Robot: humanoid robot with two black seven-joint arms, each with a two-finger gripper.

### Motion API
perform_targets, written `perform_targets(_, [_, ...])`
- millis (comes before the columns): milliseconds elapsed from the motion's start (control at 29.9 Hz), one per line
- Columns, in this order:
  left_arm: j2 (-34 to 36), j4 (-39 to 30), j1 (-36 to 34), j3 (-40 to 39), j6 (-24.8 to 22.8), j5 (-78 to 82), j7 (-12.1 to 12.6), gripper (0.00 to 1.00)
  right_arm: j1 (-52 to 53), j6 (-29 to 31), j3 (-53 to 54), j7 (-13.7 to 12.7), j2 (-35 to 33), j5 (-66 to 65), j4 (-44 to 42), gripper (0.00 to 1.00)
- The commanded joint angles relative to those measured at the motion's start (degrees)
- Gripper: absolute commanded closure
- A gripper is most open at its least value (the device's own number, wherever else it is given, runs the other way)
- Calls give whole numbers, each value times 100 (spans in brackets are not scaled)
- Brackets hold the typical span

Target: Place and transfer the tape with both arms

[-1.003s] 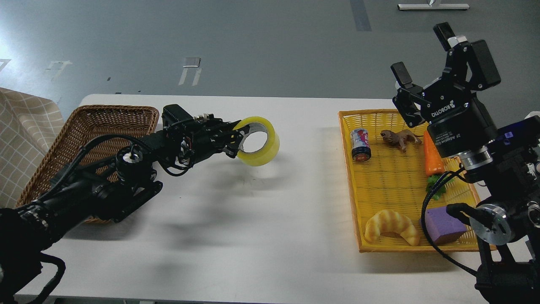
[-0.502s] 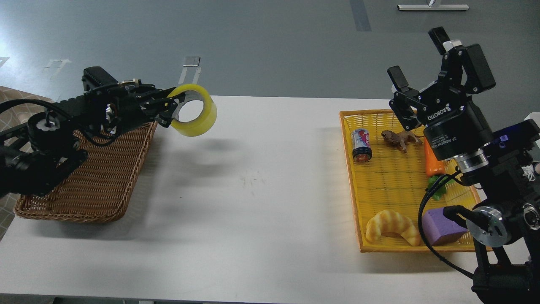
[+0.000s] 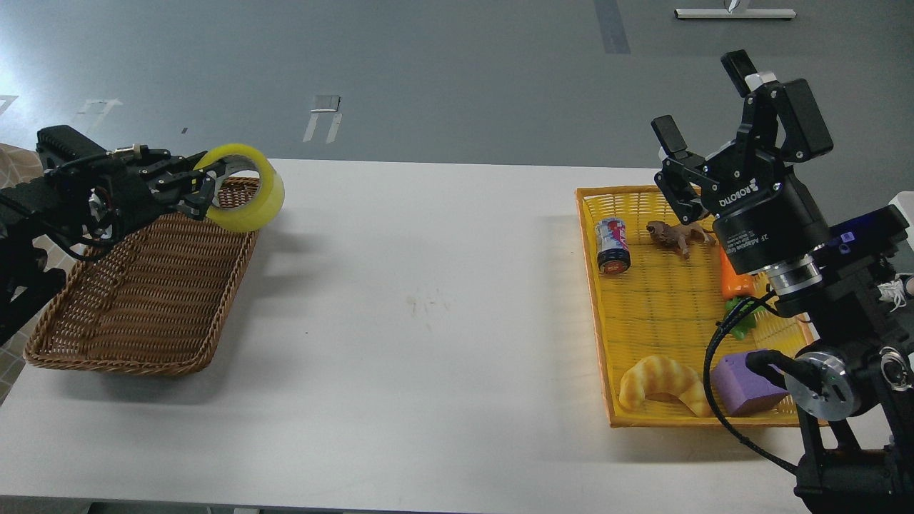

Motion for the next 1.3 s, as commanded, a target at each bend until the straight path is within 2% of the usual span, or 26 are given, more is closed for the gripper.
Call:
perform_targets(0, [2, 493, 333, -5, 271, -123, 0, 93, 1, 1, -9, 1, 2, 0, -9, 0])
perform_targets(100, [-59, 775, 465, 12, 499, -236, 0, 92, 1, 1, -26, 1, 11, -9, -18, 0])
perform_targets(234, [-59, 793, 641, 232, 649, -403, 0, 91, -26, 1, -26, 1, 38, -18, -18, 0])
perform_targets(435, [-86, 828, 650, 996, 904, -1045, 0, 89, -61, 1, -26, 1, 46, -18, -18, 0])
perform_targets(502, [-86, 828, 642, 1216, 983, -1299, 0, 82, -70, 1, -18, 1, 38, -18, -18, 0])
perform_targets(535, [-86, 837, 624, 1312, 992, -1466, 0, 68, -70, 1, -18, 1, 38, -18, -18, 0])
perform_targets(568, [-94, 872, 624, 1365, 992, -1607, 0, 48, -70, 1, -18, 1, 38, -18, -9, 0])
perform_targets(602, [-95, 898, 624, 1383, 992, -1669, 0, 34, -70, 1, -18, 1, 38, -18, -9, 0])
perform_targets(635, [-103, 907, 615, 1392, 992, -1765, 0, 15, -70, 1, -18, 1, 38, -9, -9, 0])
perform_targets(736, [-156, 933, 624, 1401, 966, -1880, 0, 13, -78, 1, -18, 1, 38, -18, -9, 0])
perform_targets(803, [-174, 995, 615, 1401, 966, -1950, 0, 4, -87, 1, -18, 1, 38, -18, -18, 0])
perform_targets(836, [-174, 995, 615, 1401, 966, -2046, 0, 3, -87, 1, -18, 1, 38, -18, -18, 0])
perform_targets(1137, [-200, 986, 414, 1322, 974, -3408, 0, 2, -175, 18, -18, 1, 64, -18, -9, 0])
perform_targets(1271, [-788, 942, 185, 1348, 983, -4700, 0, 2, -245, 18, 0, 1, 161, -18, 8, 0])
